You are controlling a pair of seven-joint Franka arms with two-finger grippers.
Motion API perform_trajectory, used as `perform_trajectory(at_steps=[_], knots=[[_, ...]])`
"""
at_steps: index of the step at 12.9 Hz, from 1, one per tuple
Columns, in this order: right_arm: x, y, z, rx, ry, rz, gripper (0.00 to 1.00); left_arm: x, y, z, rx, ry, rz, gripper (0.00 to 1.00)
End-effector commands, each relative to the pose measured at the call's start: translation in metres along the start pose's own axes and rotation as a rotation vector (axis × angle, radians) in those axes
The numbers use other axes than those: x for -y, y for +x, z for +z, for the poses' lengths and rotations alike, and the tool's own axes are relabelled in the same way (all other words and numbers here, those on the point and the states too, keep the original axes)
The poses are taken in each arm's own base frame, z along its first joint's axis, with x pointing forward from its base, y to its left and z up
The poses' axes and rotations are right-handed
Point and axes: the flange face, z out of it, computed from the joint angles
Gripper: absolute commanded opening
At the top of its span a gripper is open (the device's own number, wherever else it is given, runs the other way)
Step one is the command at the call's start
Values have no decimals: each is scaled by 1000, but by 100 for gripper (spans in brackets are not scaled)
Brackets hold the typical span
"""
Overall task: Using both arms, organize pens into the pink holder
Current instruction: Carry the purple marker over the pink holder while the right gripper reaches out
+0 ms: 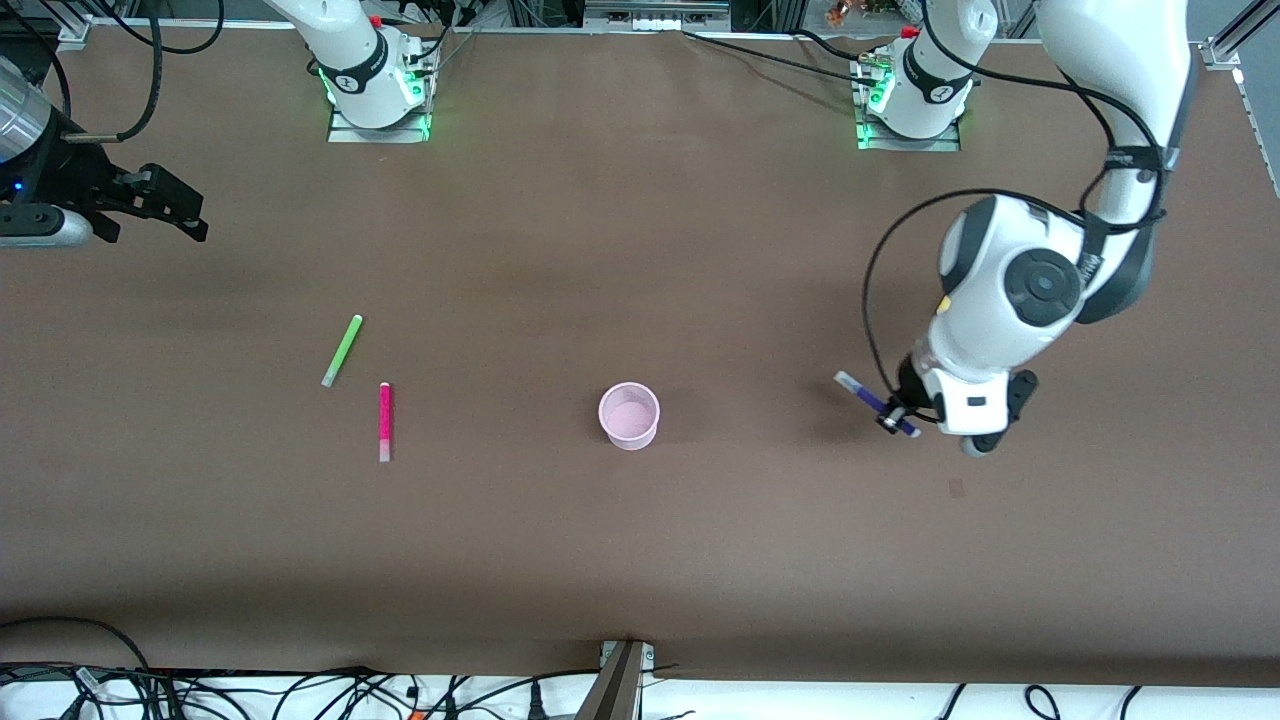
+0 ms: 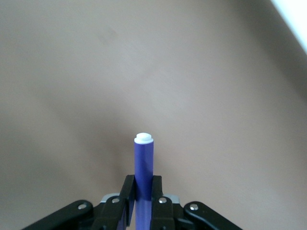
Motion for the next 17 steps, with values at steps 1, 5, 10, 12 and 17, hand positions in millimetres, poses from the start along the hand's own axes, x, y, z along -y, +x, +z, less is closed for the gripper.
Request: perform_trajectory(at_steps=[1, 5, 10, 12, 17], knots=[[-1, 3, -5, -7, -3, -3, 100, -42, -62, -24, -22, -40, -97, 0], [-2, 3, -5, -7, -8, -1, 100, -85, -153, -28, -113, -102, -205, 0], [-5, 15, 16, 19, -7, 5, 100, -114, -235, 8, -279, -131, -324, 0], [6, 26, 35, 49, -19, -15, 100, -127, -259, 35, -375, -145, -281, 0], [11, 47, 86, 129, -21, -19, 100, -128, -287, 63, -528, -195, -201, 0]])
